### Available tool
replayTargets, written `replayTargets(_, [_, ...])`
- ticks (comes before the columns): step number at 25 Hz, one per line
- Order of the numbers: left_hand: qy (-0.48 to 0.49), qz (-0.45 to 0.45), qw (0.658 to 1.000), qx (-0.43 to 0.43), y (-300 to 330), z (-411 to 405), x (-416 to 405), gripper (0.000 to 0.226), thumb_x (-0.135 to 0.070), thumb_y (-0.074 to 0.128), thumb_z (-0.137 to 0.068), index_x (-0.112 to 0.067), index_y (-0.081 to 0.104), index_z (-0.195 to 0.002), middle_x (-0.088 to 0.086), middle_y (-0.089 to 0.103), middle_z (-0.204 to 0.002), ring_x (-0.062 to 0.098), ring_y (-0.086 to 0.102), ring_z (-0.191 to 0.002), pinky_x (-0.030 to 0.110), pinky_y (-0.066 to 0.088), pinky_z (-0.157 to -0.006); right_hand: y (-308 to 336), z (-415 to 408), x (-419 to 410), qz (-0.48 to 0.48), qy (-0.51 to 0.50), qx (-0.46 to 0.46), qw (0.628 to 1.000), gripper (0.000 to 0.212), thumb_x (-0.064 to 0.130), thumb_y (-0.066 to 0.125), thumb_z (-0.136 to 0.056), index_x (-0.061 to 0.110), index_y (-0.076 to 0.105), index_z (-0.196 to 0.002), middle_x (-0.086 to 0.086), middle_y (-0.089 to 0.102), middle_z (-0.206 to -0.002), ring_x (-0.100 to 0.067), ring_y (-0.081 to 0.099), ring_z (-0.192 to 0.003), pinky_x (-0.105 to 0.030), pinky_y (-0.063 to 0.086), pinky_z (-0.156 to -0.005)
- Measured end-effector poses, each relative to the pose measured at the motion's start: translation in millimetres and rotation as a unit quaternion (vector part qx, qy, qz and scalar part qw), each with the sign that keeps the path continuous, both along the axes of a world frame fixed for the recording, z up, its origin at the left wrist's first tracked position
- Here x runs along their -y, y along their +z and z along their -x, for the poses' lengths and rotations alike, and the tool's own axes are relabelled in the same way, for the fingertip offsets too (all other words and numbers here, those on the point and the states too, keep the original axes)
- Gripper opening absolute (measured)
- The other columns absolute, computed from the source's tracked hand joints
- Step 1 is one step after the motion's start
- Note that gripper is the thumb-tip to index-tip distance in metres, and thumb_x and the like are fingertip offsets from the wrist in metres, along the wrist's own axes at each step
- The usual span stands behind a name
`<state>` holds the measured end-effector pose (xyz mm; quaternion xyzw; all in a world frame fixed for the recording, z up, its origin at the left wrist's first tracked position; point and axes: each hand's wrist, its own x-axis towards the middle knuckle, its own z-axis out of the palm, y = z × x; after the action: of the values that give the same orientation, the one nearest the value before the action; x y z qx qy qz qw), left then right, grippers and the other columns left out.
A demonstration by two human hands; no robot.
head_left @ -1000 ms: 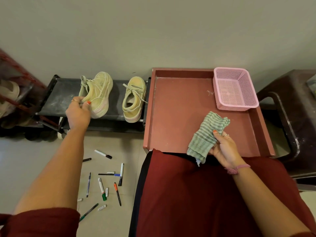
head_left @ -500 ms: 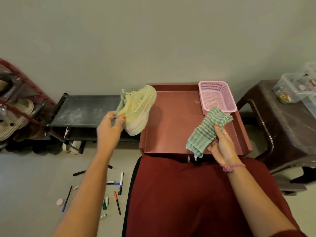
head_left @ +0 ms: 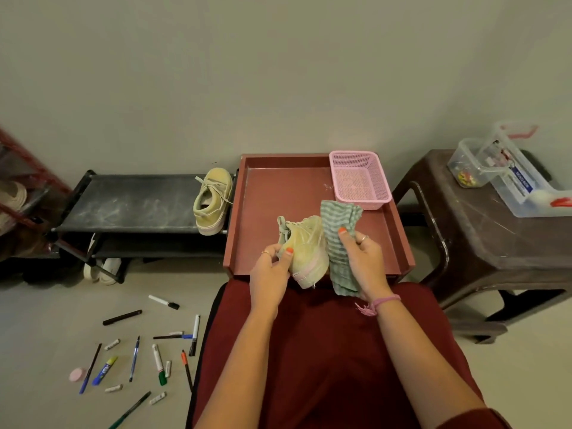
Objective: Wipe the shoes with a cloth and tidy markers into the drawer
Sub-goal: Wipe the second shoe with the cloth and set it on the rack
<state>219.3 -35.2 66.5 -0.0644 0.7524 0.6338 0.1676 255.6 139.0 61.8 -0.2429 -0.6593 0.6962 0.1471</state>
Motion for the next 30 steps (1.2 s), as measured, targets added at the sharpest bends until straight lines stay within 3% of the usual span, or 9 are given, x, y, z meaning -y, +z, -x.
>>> replayTargets(4, [-0.031, 0.035, 0.999, -0.013, 6.9, 2.9, -8.1, 0.004, -0.04, 0.064, -0.087, -0.037, 0.063, -0.088, -0.002, 0.069, -0.096, 0.02, 0.066, -0.094, 0.048, 0.053, -0.088, -7.7, 2.4, 15.2, -0.044, 0.08, 0.005, 0.996, 0.03, 0.037, 0.055, -0.094, 0.009, 0.068, -0.093, -0.018, 0.069, -0.088, -0.017, 0.06, -0.077, -0.036, 0.051, -0.072])
replayTargets(10, [-0.216, 0.109, 0.956, -0.164, 2.9, 9.2, -22.0, 0.116, -0.024, 0.093, -0.05, -0.037, 0.028, -0.144, -0.018, 0.04, -0.119, -0.002, 0.048, -0.108, 0.01, 0.041, -0.087, -1.0, 11.6, 11.3, 0.074, 0.032, -0.003, 0.997, 0.026, 0.031, 0.051, -0.097, 0.015, 0.07, -0.105, -0.005, 0.073, -0.104, -0.018, 0.067, -0.101, -0.034, 0.054, -0.086])
replayTargets(12, [-0.241, 0.217, 0.909, -0.261, -2.1, 12.2, -23.6, 0.12, -0.02, 0.089, -0.059, -0.032, 0.014, -0.152, -0.005, 0.038, -0.124, 0.011, 0.045, -0.11, 0.023, 0.043, -0.091, 1.4, 13.8, 4.4, 0.092, 0.019, 0.009, 0.996, 0.028, 0.03, 0.05, -0.098, 0.011, 0.069, -0.105, -0.009, 0.072, -0.105, -0.022, 0.067, -0.102, -0.038, 0.053, -0.089])
replayTargets(16, [-0.209, 0.337, 0.824, -0.403, -4.3, 26.5, -24.1, 0.103, -0.036, 0.087, -0.06, -0.027, 0.034, -0.148, 0.011, 0.041, -0.135, 0.027, 0.043, -0.118, 0.047, 0.041, -0.101, 7.8, 13.7, -5.1, 0.137, 0.01, 0.028, 0.99, 0.03, 0.029, 0.048, -0.099, 0.009, 0.066, -0.113, -0.009, 0.072, -0.108, -0.026, 0.065, -0.109, -0.037, 0.053, -0.09])
replayTargets(20, [-0.256, 0.133, 0.903, -0.32, 10.1, 33.5, -27.7, 0.103, -0.034, 0.086, -0.055, -0.038, 0.033, -0.143, -0.03, 0.029, -0.143, -0.006, 0.015, -0.141, 0.044, -0.009, -0.116, 24.8, 13.8, -14.6, 0.101, 0.04, 0.0, 0.994, 0.031, 0.032, 0.044, -0.1, 0.017, 0.065, -0.116, -0.003, 0.071, -0.112, -0.019, 0.065, -0.109, -0.036, 0.051, -0.093])
replayTargets(23, [-0.234, 0.053, 0.932, -0.272, 19.6, 33.4, -29.8, 0.099, -0.035, 0.085, -0.049, -0.044, 0.036, -0.135, -0.04, 0.037, -0.126, -0.016, 0.034, -0.124, 0.017, 0.018, -0.113, 34.2, 13.1, -11.8, -0.079, 0.045, 0.01, 0.996, 0.028, 0.038, 0.044, -0.099, 0.023, 0.068, -0.101, -0.001, 0.072, -0.095, -0.014, 0.066, -0.09, -0.041, 0.053, -0.079])
replayTargets(26, [-0.222, 0.047, 0.939, -0.259, 28.9, 37.8, -31.7, 0.095, -0.03, 0.084, -0.048, -0.039, 0.041, -0.133, -0.025, 0.048, -0.124, -0.01, 0.045, -0.118, 0.003, 0.033, -0.094, 42.7, 11.7, -0.3, -0.141, 0.077, -0.034, 0.986, 0.025, 0.036, 0.046, -0.099, 0.029, 0.064, -0.114, 0.015, 0.069, -0.085, -0.001, 0.063, -0.074, -0.022, 0.05, -0.063])
replayTargets(28, [-0.216, 0.039, 0.943, -0.252, 32.5, 42.1, -32.6, 0.084, -0.025, 0.083, -0.049, -0.037, 0.045, -0.123, -0.024, 0.055, -0.113, -0.017, 0.051, -0.104, 0.0, 0.037, -0.083, 48.7, 9.4, 7.5, -0.232, 0.113, -0.062, 0.964, 0.033, 0.032, 0.046, -0.099, 0.026, 0.058, -0.128, 0.018, 0.066, -0.105, -0.001, 0.063, -0.092, -0.022, 0.05, -0.08])
replayTargets(30, [-0.197, 0.01, 0.955, -0.223, 28.9, 45.9, -32.4, 0.064, -0.005, 0.082, -0.055, -0.024, 0.054, -0.109, -0.019, 0.061, -0.096, -0.018, 0.058, -0.086, 0.004, 0.041, -0.072, 49.4, 7.5, 15.8, -0.455, 0.138, -0.07, 0.877, 0.038, 0.024, 0.049, -0.096, 0.018, 0.055, -0.133, 0.007, 0.058, -0.132, -0.013, 0.049, -0.128, -0.039, 0.034, -0.11])
